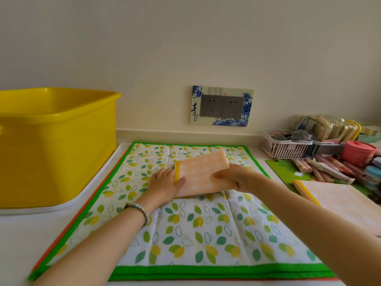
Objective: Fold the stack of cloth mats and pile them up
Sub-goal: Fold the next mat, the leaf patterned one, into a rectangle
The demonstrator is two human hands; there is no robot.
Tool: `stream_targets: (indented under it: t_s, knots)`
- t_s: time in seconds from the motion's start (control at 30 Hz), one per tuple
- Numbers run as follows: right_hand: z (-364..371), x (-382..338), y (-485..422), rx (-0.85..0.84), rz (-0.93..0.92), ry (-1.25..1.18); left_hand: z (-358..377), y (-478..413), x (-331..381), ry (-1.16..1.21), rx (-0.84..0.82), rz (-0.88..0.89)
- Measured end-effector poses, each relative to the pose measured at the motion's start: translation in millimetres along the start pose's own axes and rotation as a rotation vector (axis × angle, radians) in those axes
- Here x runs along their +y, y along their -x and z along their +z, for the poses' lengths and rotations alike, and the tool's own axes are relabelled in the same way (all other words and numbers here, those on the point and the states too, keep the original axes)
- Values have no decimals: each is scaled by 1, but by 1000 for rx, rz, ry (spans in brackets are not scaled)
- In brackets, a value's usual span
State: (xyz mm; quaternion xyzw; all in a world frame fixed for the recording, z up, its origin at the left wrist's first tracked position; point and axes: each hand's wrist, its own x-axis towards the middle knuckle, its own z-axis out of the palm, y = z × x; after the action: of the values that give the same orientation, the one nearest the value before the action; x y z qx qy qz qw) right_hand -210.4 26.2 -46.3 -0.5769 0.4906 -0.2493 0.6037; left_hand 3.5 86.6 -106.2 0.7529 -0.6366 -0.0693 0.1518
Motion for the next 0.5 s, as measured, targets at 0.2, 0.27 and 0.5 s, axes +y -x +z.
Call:
stream_targets:
  t_s: [0.2, 0.27, 0.5]
  knots:
    - [-19, -18, 32, 38, -201, -64, -29, 8, 31, 778, 76, -122]
    - [-35, -27, 47, 36, -243, -90, -43, 10, 50, 1139, -54, -189]
    - [-111, -41, 97, 124, -309, -55, -61, 6, 124, 1470, -329, -99]
